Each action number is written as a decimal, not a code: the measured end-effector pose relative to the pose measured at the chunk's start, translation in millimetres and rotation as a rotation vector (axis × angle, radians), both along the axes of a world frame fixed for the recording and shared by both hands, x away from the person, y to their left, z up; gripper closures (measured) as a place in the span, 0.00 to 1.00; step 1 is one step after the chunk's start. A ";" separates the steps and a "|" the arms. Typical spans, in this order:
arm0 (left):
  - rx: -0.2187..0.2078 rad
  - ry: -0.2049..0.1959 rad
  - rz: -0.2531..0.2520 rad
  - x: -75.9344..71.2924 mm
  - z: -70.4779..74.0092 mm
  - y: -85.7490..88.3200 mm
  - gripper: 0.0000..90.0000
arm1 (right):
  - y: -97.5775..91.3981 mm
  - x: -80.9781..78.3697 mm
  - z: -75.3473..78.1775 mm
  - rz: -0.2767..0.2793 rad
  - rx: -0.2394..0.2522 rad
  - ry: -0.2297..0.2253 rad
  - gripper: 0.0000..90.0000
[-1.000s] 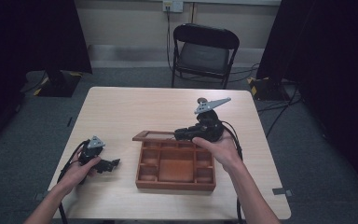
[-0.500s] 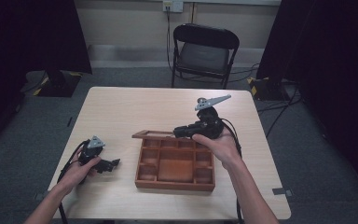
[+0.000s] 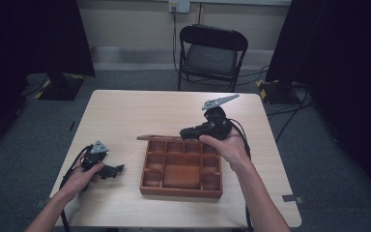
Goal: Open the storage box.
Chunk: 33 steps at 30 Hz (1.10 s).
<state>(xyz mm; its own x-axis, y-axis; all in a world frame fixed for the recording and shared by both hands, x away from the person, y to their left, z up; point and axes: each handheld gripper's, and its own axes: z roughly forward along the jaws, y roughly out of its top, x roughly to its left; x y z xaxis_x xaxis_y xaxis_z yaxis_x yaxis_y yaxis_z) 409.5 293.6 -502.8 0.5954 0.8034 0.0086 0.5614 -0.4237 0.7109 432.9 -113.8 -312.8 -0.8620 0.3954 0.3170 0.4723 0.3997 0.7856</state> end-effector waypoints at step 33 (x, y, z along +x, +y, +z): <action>0.000 0.000 0.000 0.0 0.0 0.0 0.00 | -2.8 17.1 6.6 0.009 0.015 0.048 0.92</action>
